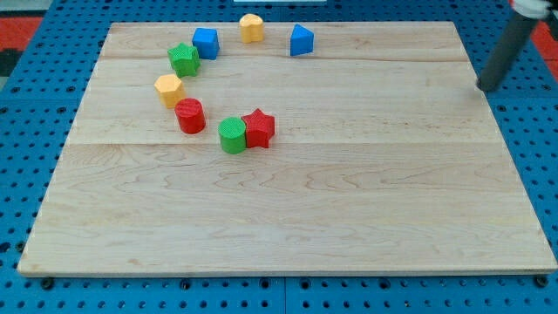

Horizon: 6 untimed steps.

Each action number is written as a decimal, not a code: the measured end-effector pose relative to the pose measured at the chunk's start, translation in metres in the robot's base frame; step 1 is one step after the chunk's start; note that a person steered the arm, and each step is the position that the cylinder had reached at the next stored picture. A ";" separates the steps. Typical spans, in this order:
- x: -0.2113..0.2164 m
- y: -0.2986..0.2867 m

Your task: Push the blue cube into the blue triangle

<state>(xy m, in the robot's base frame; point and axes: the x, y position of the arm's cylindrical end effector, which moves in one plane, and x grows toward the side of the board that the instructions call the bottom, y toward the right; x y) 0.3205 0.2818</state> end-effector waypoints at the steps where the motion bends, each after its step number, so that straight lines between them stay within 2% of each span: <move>1: -0.028 -0.074; 2: -0.031 -0.155; 3: -0.061 -0.141; 4: -0.111 -0.087; 5: -0.126 -0.138; 6: -0.120 -0.260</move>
<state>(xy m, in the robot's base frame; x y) 0.2001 0.0220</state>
